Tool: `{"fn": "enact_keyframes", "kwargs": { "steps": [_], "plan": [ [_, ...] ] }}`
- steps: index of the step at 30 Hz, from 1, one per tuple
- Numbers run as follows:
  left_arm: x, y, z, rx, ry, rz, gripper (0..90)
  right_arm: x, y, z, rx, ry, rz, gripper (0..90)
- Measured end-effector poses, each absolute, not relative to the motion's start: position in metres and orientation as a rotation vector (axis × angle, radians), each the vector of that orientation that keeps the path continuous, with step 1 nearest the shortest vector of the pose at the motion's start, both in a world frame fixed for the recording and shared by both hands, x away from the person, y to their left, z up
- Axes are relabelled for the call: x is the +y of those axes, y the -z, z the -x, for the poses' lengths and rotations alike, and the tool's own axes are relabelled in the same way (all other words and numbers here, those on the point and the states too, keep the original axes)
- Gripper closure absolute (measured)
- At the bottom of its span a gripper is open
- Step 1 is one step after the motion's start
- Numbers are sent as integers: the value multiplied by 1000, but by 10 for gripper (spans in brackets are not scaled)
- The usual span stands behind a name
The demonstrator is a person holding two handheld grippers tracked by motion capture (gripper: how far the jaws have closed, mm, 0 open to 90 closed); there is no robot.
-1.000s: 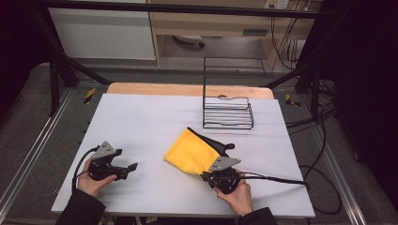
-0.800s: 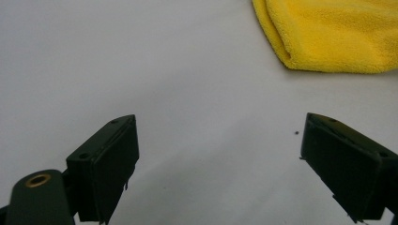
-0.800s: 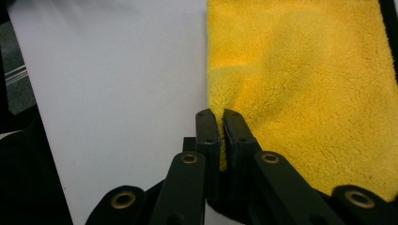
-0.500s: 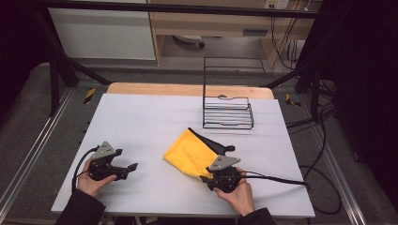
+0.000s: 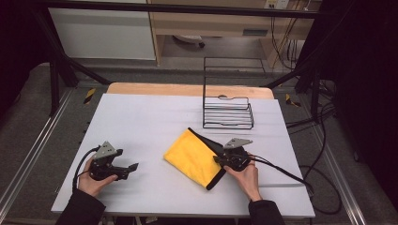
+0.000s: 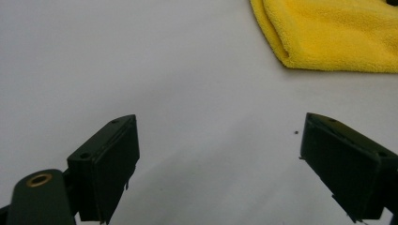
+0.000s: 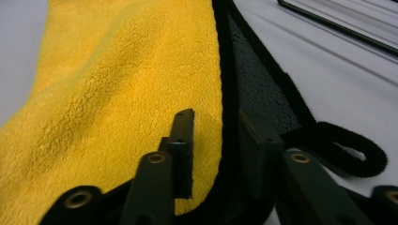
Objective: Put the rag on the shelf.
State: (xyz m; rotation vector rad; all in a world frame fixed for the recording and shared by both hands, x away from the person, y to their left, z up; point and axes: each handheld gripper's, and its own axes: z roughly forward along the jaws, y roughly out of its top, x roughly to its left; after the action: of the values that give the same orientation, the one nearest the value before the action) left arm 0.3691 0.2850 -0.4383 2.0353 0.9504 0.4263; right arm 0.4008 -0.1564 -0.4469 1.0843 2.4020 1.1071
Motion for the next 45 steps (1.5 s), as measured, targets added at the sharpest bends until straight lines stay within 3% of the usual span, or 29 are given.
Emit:
{"fn": "enact_keyframes", "kwargs": {
  "steps": [2, 9, 15, 18, 23, 27, 35, 39, 45],
  "plan": [
    [285, 438, -369, 951, -426, -2034, 121, -158, 444, -401, 2394, -1116, -1091, 877],
    [285, 439, -369, 949, -428, -2040, 121, -167, 426, -406, 2292, -1156, -1109, 894],
    [284, 439, -369, 947, -428, -2043, 121, -162, 442, -424, 2320, -1015, -1096, 873],
    [284, 439, -369, 948, -425, -2039, 121, -163, 444, -424, 2314, -1020, -1081, 782],
    [277, 437, -368, 958, -408, -2036, 121, -167, 442, -430, 2320, -1042, -1090, 516],
    [260, 432, -365, 981, -370, -2006, 124, -168, 448, -438, 2353, -1047, -1119, 460],
    [222, 431, -362, 914, -348, -2076, 128, -174, 452, -439, 2418, -1129, -1234, 516],
    [228, 433, -364, 946, -347, -2054, 136, -173, 451, -432, 2457, -1146, -1234, 705],
    [233, 434, -364, 955, -347, -2049, 143, -172, 449, -428, 2468, -1151, -1258, 782]
  ]
}}
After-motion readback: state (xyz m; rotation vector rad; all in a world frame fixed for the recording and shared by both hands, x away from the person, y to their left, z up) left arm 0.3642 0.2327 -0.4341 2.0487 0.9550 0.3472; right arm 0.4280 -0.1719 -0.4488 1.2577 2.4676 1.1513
